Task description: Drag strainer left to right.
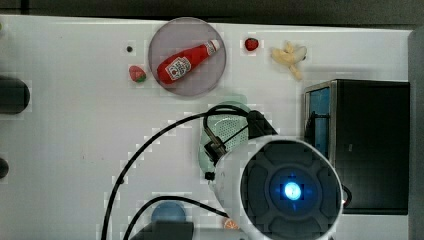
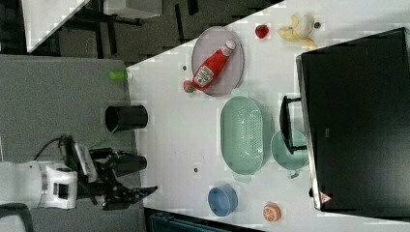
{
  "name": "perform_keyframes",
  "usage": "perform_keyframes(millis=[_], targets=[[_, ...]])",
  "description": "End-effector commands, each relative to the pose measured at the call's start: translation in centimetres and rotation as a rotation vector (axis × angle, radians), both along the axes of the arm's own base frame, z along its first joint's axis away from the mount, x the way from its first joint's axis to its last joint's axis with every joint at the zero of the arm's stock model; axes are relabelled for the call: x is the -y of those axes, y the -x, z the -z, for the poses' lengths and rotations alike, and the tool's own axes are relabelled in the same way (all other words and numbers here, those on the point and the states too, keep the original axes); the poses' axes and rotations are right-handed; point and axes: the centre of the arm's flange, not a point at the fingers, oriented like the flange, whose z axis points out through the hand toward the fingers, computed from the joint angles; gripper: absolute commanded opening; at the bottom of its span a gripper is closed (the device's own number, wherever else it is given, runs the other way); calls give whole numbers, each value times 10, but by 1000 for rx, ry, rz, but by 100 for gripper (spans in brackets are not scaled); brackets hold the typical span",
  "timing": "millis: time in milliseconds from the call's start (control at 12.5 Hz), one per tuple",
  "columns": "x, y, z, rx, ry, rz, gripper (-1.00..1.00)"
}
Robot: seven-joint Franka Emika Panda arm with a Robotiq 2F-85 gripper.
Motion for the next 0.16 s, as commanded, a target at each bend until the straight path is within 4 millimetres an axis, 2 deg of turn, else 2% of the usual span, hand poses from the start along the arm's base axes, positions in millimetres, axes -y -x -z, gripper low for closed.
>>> perform_keyframes(millis=[80,160], targets=[[-1,-6,15,-44,5,-36,100],[-1,-7,16,-48,5,-36,100]])
